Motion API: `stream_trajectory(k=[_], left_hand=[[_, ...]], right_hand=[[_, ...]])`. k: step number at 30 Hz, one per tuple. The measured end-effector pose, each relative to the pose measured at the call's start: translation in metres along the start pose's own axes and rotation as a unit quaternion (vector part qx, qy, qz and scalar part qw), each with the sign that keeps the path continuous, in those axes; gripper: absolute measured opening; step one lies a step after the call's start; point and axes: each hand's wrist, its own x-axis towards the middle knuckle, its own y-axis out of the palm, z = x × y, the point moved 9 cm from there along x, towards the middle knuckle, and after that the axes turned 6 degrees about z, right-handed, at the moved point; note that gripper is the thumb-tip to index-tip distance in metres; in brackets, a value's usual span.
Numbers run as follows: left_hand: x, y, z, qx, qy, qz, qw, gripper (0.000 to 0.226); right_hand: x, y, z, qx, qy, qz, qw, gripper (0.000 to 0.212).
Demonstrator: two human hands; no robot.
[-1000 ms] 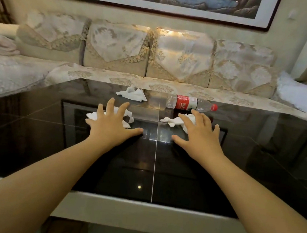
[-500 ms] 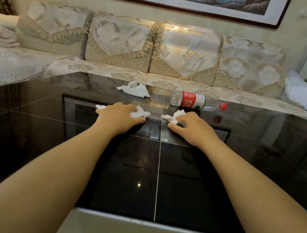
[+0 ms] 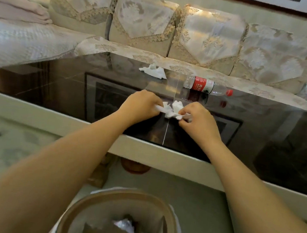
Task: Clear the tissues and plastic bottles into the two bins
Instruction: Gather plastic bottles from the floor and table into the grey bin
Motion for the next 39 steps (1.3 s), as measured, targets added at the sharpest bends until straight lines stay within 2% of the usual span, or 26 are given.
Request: stream_trajectory(k=[3, 6, 8, 10, 11, 13, 15, 17, 19, 21, 23, 27, 29, 31, 34, 36, 37, 39], left_hand=[[-0.050, -0.007, -0.033, 0.017, 0.057, 0.001, 0.998, 0.023], [-0.121, -0.024, -0.057, 0.023, 0.141, -0.065, 0.988, 0.030], [-0.170, -0.029, -0.067, 0.056, 0.215, -0.109, 0.969, 0.031], [-0.211, -0.012, -0.069, 0.111, 0.262, -0.108, 0.953, 0.029], [-0.228, 0.004, -0.068, 0.132, 0.274, -0.087, 0.949, 0.028], [-0.252, 0.039, -0.063, 0.142, 0.272, -0.018, 0.952, 0.041], [-0.262, 0.069, -0.055, 0.134, 0.232, 0.052, 0.962, 0.056], [-0.267, 0.097, -0.042, 0.117, 0.161, 0.160, 0.967, 0.082], [-0.274, 0.121, -0.027, 0.099, 0.087, 0.264, 0.955, 0.098], [-0.282, 0.136, -0.021, 0.117, 0.060, 0.328, 0.935, 0.098], [-0.288, 0.151, -0.014, 0.122, 0.048, 0.386, 0.913, 0.096], [-0.297, 0.169, -0.005, 0.123, 0.016, 0.484, 0.866, 0.092], [-0.289, 0.159, -0.009, 0.146, 0.029, 0.455, 0.878, 0.084], [-0.270, 0.130, -0.017, 0.204, 0.069, 0.341, 0.915, 0.069], [-0.256, 0.064, -0.048, 0.229, 0.186, 0.096, 0.951, 0.046], [-0.261, 0.022, -0.062, 0.191, 0.245, -0.035, 0.950, 0.039], [-0.260, 0.002, -0.063, 0.179, 0.252, -0.087, 0.947, 0.040], [-0.246, -0.027, -0.059, 0.177, 0.226, -0.148, 0.946, 0.046]], right_hand=[[-0.044, -0.015, 0.033, 0.076, -0.042, -0.035, 0.996, 0.015], [-0.107, -0.023, 0.068, 0.147, -0.079, -0.098, 0.981, 0.017], [-0.147, -0.013, 0.089, 0.164, -0.109, -0.089, 0.976, 0.018], [-0.178, 0.006, 0.102, 0.177, -0.118, -0.059, 0.975, 0.018], [-0.191, 0.018, 0.105, 0.182, -0.114, -0.042, 0.976, 0.018], [-0.210, 0.044, 0.107, 0.184, -0.094, -0.006, 0.978, 0.016], [-0.222, 0.070, 0.103, 0.156, -0.059, 0.035, 0.985, 0.015], [-0.229, 0.098, 0.099, 0.137, -0.026, 0.095, 0.986, 0.029], [-0.238, 0.129, 0.095, 0.130, 0.008, 0.200, 0.971, 0.053], [-0.250, 0.154, 0.090, 0.054, 0.033, 0.316, 0.947, 0.062], [-0.260, 0.167, 0.087, -0.029, 0.027, 0.389, 0.920, 0.062], [-0.256, 0.175, 0.094, -0.078, -0.002, 0.430, 0.900, 0.053], [-0.249, 0.168, 0.096, -0.065, 0.023, 0.414, 0.908, 0.045], [-0.237, 0.150, 0.099, -0.074, 0.031, 0.342, 0.936, 0.039], [-0.220, 0.088, 0.122, -0.127, -0.057, 0.091, 0.986, 0.026], [-0.223, 0.043, 0.142, -0.116, -0.133, -0.064, 0.982, 0.020], [-0.222, 0.024, 0.148, -0.114, -0.153, -0.107, 0.976, 0.018], [-0.210, -0.002, 0.151, -0.118, -0.163, -0.145, 0.969, 0.018]])
